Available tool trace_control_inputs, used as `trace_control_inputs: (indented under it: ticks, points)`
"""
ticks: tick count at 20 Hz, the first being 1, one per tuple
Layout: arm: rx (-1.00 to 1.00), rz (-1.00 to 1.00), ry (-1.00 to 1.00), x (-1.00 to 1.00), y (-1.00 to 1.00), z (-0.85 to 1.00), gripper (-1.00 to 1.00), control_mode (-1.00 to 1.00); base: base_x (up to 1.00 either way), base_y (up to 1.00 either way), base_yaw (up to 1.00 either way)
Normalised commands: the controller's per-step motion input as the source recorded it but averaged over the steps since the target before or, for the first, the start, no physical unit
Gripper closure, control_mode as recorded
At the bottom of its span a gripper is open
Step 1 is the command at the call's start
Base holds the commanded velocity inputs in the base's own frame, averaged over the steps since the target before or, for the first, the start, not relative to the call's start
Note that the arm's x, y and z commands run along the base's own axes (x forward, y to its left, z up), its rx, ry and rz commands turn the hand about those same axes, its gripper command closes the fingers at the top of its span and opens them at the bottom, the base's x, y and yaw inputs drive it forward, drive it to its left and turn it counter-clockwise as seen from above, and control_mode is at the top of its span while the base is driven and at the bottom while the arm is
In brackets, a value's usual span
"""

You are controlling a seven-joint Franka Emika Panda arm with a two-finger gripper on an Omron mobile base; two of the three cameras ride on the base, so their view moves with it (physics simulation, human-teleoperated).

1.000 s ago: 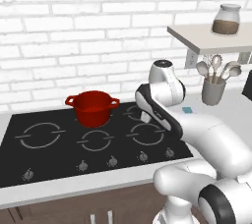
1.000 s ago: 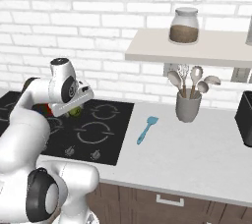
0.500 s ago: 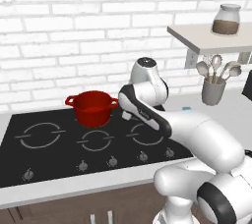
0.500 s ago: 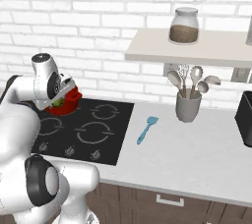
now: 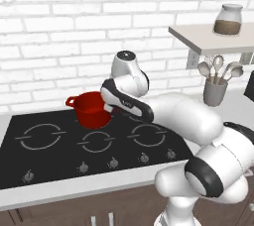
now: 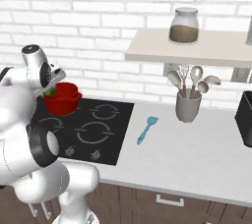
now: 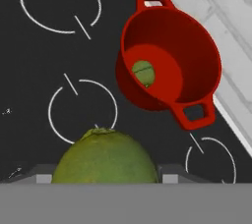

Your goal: Put the lime and lime in the pot. Retrieve the spatula and lightly stir the vegetables in the pot.

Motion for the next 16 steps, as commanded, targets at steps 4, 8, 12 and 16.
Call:
trace_control_inputs:
  ticks: [4,8,12,16]
  points:
    - [0.0,0.0,0.0,0.54,0.2,0.0,1.0,-1.0,0.0,0.0,0.0]
    - [0.0,0.03,0.05,0.53,0.05,-0.14,1.0,-1.0,0.0,0.0,0.0]
    - [0.0,0.1,0.12,0.41,0.01,-0.29,1.0,-1.0,0.0,0.0,0.0]
    - [0.0,0.06,0.12,0.52,0.18,-0.34,1.0,-1.0,0.0,0.0,0.0]
